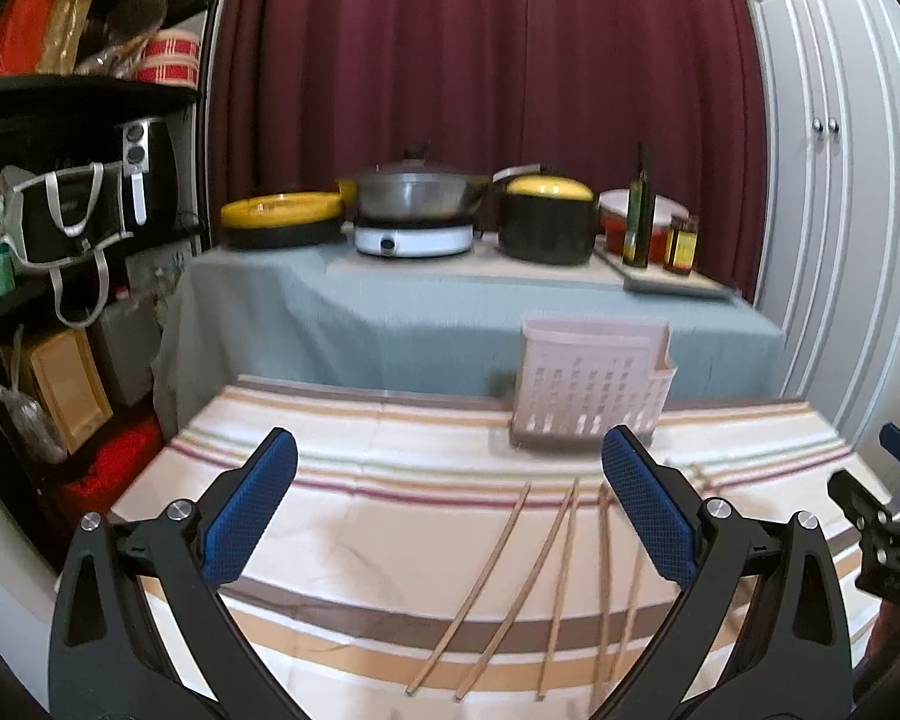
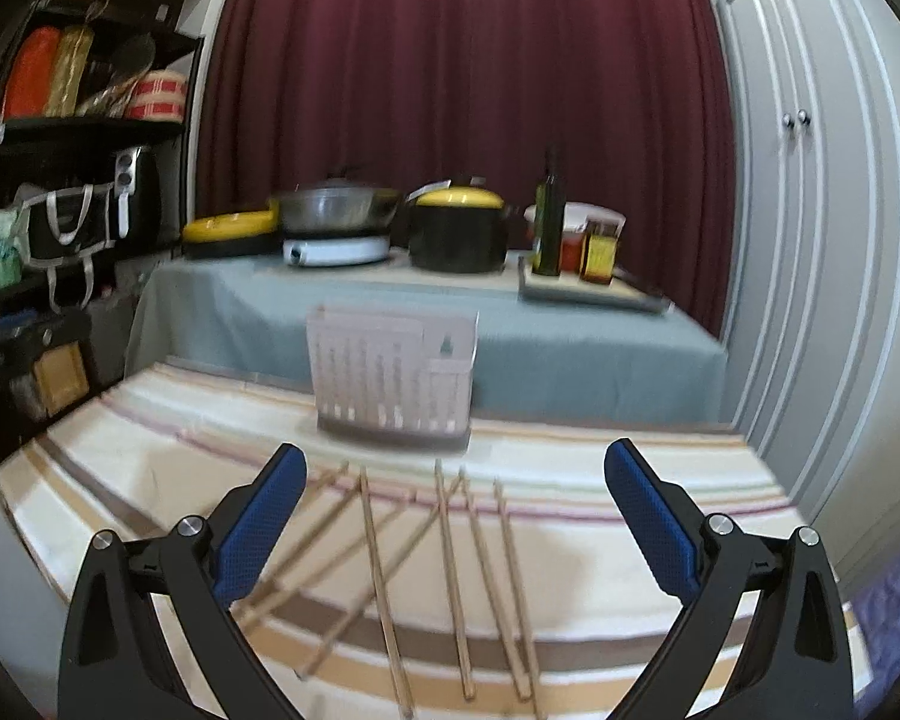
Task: Organize utensils
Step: 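Lower the left tool toward a wooden chopstick while the right tool lowers toward another, then close the left gripper on a wooden chopstick while the right gripper closes on another, then lift the left gripper's chopstick toward the white holder while the right gripper carries its chopstick there, then lower the chopstick into the holder and open the left gripper while the right gripper does likewise, then move the left tool back to the chopsticks while the right tool returns too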
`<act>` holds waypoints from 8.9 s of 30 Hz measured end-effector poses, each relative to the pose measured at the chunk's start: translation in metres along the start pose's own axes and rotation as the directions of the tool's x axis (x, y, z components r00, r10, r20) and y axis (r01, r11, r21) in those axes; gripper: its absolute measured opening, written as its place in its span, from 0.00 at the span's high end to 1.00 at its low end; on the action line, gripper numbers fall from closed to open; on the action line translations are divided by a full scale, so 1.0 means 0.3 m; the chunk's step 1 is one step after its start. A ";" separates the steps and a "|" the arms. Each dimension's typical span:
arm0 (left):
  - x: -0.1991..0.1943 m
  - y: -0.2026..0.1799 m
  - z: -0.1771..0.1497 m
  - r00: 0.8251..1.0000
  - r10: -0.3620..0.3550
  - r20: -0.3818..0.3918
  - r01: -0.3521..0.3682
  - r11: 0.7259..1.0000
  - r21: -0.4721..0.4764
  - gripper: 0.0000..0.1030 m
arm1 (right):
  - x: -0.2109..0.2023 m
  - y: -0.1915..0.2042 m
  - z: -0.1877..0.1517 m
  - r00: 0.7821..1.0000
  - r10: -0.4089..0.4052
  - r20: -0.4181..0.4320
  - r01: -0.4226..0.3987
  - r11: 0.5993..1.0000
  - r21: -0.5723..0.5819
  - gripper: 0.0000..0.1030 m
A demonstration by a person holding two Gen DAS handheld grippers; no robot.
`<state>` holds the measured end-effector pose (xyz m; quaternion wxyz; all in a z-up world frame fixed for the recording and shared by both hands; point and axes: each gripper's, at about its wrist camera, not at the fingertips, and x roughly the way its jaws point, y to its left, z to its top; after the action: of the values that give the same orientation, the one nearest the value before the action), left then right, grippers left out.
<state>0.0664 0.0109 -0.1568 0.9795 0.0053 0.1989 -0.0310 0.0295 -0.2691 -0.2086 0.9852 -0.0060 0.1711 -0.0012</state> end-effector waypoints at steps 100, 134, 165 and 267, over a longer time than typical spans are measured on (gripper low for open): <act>0.181 0.019 -0.504 0.987 -0.048 -0.153 0.073 0.984 0.164 0.94 | 0.112 0.002 -0.400 0.970 0.203 -0.131 -0.195 0.978 0.076 0.92; 0.087 -0.008 -0.362 0.998 -0.031 -0.052 0.039 0.986 0.161 0.94 | 0.026 0.018 -0.251 0.986 0.166 -0.018 -0.165 0.986 0.034 0.93; 0.141 0.046 0.085 0.999 -0.039 0.036 0.036 0.997 0.067 0.93 | 0.145 -0.062 0.171 0.992 0.105 0.067 -0.109 0.992 0.069 0.93; 0.290 -0.101 -0.022 0.994 -0.112 0.012 0.111 0.990 0.088 0.31 | 0.155 -0.087 -0.076 0.996 0.087 -0.016 -0.084 0.990 0.115 0.53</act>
<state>0.1420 -0.0242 -0.1966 0.9767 0.0369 0.1891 -0.0944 0.0656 -0.2957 -0.2455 0.9812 0.0577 0.1814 0.0311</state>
